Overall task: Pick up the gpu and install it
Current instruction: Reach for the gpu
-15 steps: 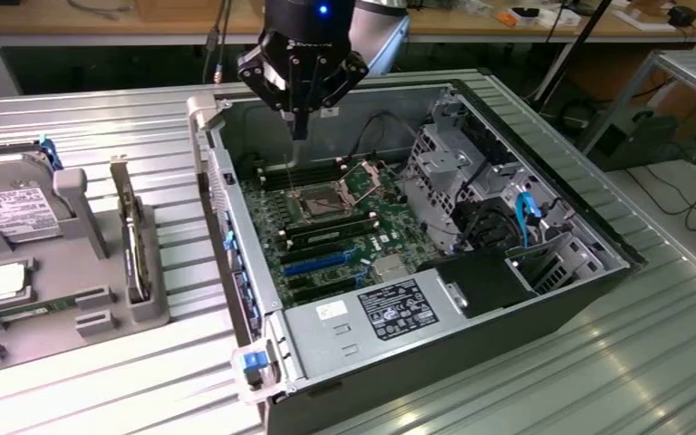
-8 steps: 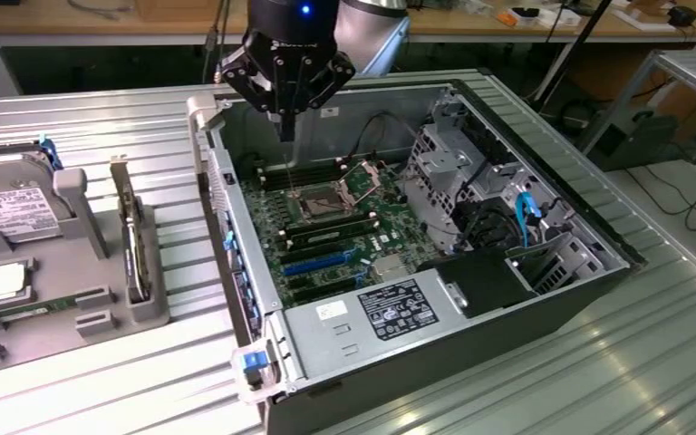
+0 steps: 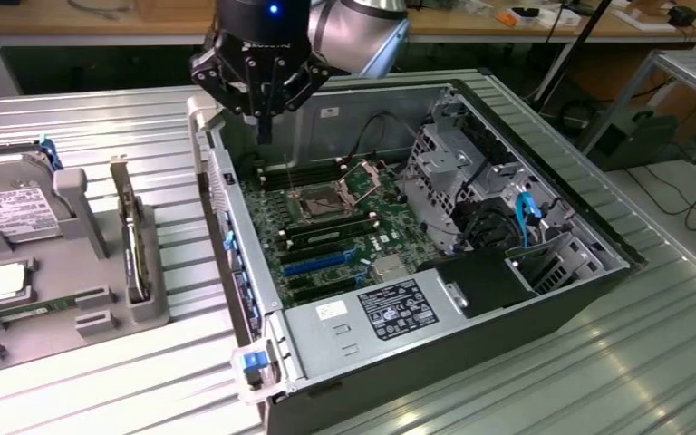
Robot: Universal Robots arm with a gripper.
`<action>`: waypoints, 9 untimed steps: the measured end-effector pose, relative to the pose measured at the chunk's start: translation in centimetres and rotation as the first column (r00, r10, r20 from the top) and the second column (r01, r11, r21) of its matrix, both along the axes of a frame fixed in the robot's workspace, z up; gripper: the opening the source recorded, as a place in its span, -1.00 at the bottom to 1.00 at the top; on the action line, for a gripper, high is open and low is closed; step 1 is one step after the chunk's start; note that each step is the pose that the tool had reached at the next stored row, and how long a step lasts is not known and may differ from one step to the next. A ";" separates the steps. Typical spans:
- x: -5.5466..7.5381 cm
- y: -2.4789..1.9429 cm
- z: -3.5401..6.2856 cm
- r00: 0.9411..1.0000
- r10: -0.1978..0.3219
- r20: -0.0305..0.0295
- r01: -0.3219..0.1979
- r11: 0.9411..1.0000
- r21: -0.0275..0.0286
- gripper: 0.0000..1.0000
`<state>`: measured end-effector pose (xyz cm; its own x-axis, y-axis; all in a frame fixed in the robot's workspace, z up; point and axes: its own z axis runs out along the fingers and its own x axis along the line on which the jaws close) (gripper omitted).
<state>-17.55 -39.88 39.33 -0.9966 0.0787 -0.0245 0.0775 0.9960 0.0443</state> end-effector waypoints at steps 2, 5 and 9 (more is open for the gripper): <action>-1.1 0.01 0.00 1.000 0.000 0.000 0.000 1.000 0.000 -0.79; -2.8 0.01 0.00 1.000 0.000 0.000 0.000 1.000 0.000 -0.79; -4.6 0.01 0.00 1.000 0.000 0.000 0.000 1.000 0.000 -0.79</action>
<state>-22.15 -39.87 39.33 -0.9966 0.0787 -0.0246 0.0775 0.9960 0.0445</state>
